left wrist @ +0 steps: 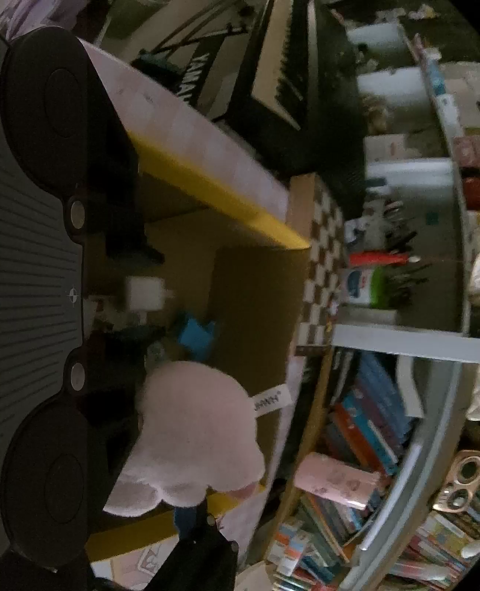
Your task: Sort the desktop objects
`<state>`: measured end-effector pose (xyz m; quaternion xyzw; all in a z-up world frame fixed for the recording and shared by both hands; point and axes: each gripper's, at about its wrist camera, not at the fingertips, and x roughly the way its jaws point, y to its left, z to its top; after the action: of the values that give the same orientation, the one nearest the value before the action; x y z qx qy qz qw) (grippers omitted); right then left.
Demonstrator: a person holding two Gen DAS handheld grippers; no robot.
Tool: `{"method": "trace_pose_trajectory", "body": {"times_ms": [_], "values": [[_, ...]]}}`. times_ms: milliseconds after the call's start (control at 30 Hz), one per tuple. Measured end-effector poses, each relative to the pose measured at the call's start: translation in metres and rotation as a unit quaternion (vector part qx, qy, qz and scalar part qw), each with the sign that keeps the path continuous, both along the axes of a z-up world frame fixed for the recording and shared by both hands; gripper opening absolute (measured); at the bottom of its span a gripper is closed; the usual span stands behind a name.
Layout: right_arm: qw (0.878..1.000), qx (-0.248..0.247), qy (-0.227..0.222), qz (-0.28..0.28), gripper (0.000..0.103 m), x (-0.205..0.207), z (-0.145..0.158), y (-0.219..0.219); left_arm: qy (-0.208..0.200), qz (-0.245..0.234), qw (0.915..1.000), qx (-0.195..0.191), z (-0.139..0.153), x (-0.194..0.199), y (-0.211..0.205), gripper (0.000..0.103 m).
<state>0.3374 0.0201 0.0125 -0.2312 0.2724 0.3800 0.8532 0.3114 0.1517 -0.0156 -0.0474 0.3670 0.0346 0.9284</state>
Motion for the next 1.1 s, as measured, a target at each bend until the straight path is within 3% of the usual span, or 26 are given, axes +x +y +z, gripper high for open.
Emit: {"method": "trace_pose_trajectory", "body": {"times_ms": [67, 167, 433, 533, 567, 800, 1100], "values": [[1.000, 0.002, 0.000, 0.002, 0.066, 0.000, 0.001, 0.001, -0.032, 0.007, 0.9994, -0.008, 0.009, -0.011, 0.002, 0.064], [1.000, 0.020, -0.004, -0.005, 0.065, 0.003, 0.007, 0.002, -0.079, 0.028, 0.9965, -0.006, 0.022, -0.035, 0.003, 0.076], [1.000, 0.014, 0.003, 0.001, 0.067, 0.023, 0.009, 0.029, -0.130, 0.082, 0.9881, -0.009, 0.041, -0.086, 0.016, 0.081], [1.000, 0.023, -0.006, -0.001, 0.072, 0.026, 0.011, 0.035, -0.156, 0.104, 0.9818, -0.031, 0.047, -0.106, 0.024, 0.087], [0.999, 0.031, -0.011, -0.001, 0.078, 0.025, 0.014, 0.035, -0.160, 0.108, 0.9805, -0.033, 0.049, -0.110, 0.026, 0.087], [0.997, 0.060, -0.030, -0.028, 0.082, 0.009, 0.032, 0.020, -0.143, 0.113, 0.9827, -0.034, 0.046, -0.120, 0.033, 0.087], [0.985, 0.100, -0.056, -0.127, 0.082, -0.047, 0.046, -0.030, -0.131, 0.061, 0.9886, -0.042, 0.036, -0.139, 0.017, 0.092]]}}
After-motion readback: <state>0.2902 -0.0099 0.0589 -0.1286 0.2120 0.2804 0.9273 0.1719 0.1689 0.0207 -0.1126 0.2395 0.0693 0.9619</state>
